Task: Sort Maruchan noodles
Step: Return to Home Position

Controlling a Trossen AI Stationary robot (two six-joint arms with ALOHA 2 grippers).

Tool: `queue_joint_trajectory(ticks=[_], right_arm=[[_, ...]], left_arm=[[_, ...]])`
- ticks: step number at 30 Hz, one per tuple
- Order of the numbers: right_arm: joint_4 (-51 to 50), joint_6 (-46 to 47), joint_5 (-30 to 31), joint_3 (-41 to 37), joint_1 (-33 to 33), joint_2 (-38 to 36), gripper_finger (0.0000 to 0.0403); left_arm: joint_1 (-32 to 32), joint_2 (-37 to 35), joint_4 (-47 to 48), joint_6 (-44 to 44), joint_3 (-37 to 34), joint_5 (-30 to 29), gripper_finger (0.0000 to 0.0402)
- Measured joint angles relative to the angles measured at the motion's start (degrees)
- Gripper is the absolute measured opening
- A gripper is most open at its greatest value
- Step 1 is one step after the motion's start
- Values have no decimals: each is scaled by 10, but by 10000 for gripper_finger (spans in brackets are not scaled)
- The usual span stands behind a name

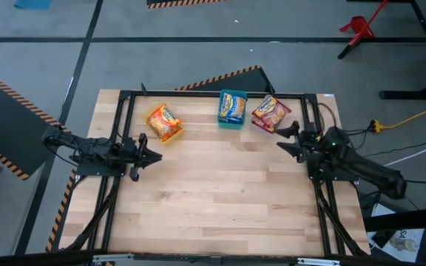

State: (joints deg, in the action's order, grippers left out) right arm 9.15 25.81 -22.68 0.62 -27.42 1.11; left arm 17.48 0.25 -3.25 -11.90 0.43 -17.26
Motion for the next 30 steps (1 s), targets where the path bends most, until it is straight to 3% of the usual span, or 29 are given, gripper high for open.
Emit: queue_joint_trajectory(ticks=[7, 13, 16, 30], right_arm=[[-26, 11, 31, -1, 89, 1, 305], [-48, 4, 182, -1, 159, 2, 305], [-52, -9, 230, -1, 174, 2, 305], [-80, -6, 217, -1, 177, 3, 305]], left_arm=[[0, 0, 0, 0, 0, -7, 44], [0, 0, -4, 7, 0, -46, 44], [0, 0, -5, 10, 0, -61, 44], [1, 0, -5, -25, 0, -57, 44]])
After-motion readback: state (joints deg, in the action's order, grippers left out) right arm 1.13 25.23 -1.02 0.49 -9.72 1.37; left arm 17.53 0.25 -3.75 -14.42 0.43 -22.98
